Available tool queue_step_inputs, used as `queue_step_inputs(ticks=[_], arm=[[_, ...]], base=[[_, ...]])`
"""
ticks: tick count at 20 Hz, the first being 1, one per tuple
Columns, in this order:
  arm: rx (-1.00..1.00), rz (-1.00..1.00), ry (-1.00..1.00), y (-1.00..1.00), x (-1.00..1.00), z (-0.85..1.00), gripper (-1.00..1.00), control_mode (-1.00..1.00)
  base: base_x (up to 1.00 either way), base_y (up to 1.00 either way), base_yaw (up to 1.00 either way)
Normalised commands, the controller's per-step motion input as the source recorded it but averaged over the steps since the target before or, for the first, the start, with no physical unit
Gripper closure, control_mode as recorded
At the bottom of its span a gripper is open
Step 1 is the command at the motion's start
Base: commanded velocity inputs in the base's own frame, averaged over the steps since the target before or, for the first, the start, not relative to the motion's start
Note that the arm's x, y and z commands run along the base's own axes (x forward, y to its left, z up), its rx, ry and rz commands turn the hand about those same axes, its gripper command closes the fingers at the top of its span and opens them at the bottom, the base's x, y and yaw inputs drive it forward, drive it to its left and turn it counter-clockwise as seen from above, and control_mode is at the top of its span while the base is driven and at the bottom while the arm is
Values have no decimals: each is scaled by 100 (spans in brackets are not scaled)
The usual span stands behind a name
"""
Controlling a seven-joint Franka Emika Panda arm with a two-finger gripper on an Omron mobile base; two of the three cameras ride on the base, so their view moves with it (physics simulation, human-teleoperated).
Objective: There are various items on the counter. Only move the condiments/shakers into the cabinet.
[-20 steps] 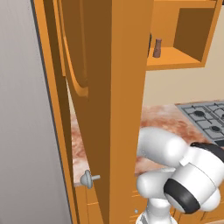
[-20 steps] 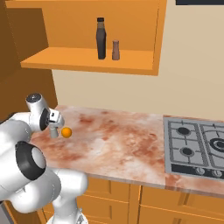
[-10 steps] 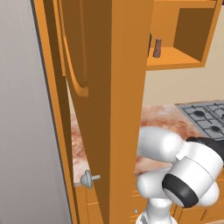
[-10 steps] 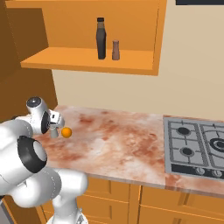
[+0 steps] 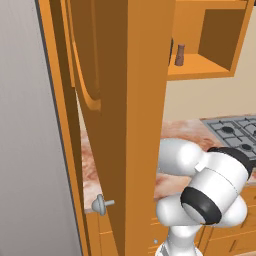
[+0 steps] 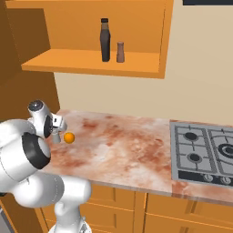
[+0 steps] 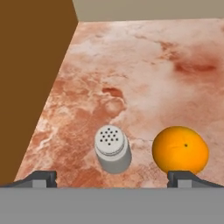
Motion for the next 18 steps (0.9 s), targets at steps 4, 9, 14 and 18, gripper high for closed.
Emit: queue_step_inputs(ticks=[4, 9, 14, 18], arm=[[0, 0, 1, 0, 22, -4, -100, -100], [0, 0, 4, 1, 12, -16, -100, -100], [0, 0, 5, 6, 3, -23, -100, -100], [0, 0, 3, 5, 5, -15, -100, -100]], base=[[0, 0, 0], [0, 0, 0], [0, 0, 0], [0, 0, 0]])
